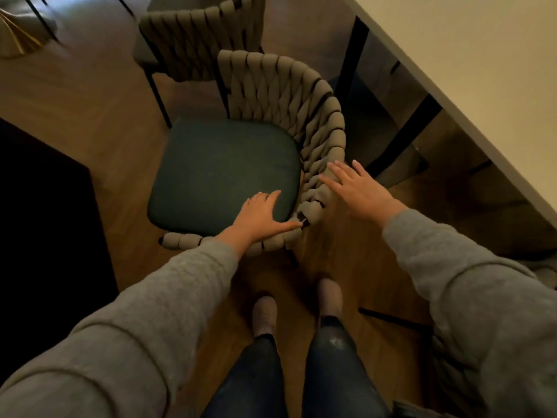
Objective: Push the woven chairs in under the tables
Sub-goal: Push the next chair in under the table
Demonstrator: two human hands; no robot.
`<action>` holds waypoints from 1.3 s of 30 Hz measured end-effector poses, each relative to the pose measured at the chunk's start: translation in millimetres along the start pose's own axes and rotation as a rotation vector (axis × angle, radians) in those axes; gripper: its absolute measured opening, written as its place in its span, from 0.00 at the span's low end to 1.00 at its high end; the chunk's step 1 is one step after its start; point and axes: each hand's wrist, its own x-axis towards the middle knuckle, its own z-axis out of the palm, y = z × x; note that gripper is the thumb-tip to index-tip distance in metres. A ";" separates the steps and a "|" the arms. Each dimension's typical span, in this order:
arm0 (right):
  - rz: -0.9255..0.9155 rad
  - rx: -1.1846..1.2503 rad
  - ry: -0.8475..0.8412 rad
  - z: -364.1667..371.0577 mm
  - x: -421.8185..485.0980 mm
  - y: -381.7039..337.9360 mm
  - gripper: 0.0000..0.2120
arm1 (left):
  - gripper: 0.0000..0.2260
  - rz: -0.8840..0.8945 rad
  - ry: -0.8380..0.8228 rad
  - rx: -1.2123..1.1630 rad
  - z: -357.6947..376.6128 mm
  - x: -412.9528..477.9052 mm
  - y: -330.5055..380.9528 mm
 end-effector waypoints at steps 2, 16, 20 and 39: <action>-0.040 -0.071 0.001 -2.6 25.3 21.1 0.41 | 0.45 -0.027 -0.111 -0.112 1.0 16.6 16.0; -0.415 -0.394 -0.064 2.1 157.3 106.9 0.26 | 0.33 -0.348 0.030 -0.120 56.1 98.2 99.6; -0.405 -0.369 -0.032 9.5 157.8 105.1 0.22 | 0.26 -0.290 0.082 -0.098 57.6 95.4 96.3; -0.209 -0.201 -0.179 71.1 -73.7 -64.5 0.20 | 0.25 0.042 -0.132 0.131 150.6 -129.2 41.6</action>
